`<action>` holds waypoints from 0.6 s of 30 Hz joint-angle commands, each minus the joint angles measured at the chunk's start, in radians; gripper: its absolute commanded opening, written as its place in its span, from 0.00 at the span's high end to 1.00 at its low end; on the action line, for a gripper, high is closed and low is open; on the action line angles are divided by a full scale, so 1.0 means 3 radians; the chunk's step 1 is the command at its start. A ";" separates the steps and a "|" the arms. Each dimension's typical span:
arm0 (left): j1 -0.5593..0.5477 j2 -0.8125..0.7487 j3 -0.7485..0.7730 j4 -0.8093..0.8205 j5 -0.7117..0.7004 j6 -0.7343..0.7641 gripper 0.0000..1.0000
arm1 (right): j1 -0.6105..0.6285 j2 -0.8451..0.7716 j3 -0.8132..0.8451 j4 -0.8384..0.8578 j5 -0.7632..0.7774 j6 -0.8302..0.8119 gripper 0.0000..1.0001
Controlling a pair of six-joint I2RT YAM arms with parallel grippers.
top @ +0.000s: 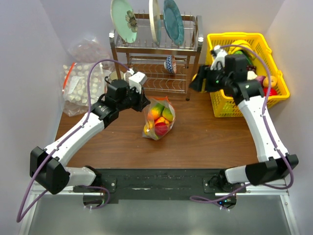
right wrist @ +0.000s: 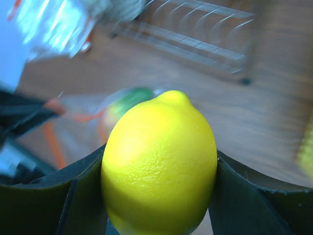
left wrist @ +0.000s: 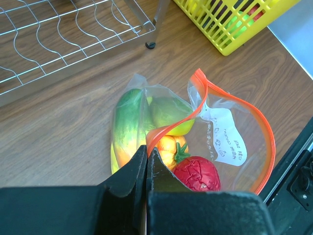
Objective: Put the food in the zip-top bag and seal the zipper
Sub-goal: Place the fake fruit in the zipper food storage bag.
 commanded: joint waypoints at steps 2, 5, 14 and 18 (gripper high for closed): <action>0.0032 0.0003 0.0074 0.0099 -0.0048 0.0026 1.00 | 0.0536 -0.0363 -0.0703 0.0726 -0.0499 0.0245 0.56; 0.0032 0.0064 0.0150 0.0063 -0.0007 0.0001 1.00 | 0.0888 -0.0410 -0.1026 0.1023 -0.0495 0.0342 0.57; -0.0004 0.0151 0.0355 -0.0060 0.0085 -0.0086 1.00 | 0.1477 -0.0262 -0.1094 0.1387 -0.0076 0.0429 0.56; -0.0019 0.0162 0.0386 -0.0080 0.0136 -0.0142 1.00 | 0.1599 -0.0037 -0.0889 0.1153 0.0257 0.0363 0.56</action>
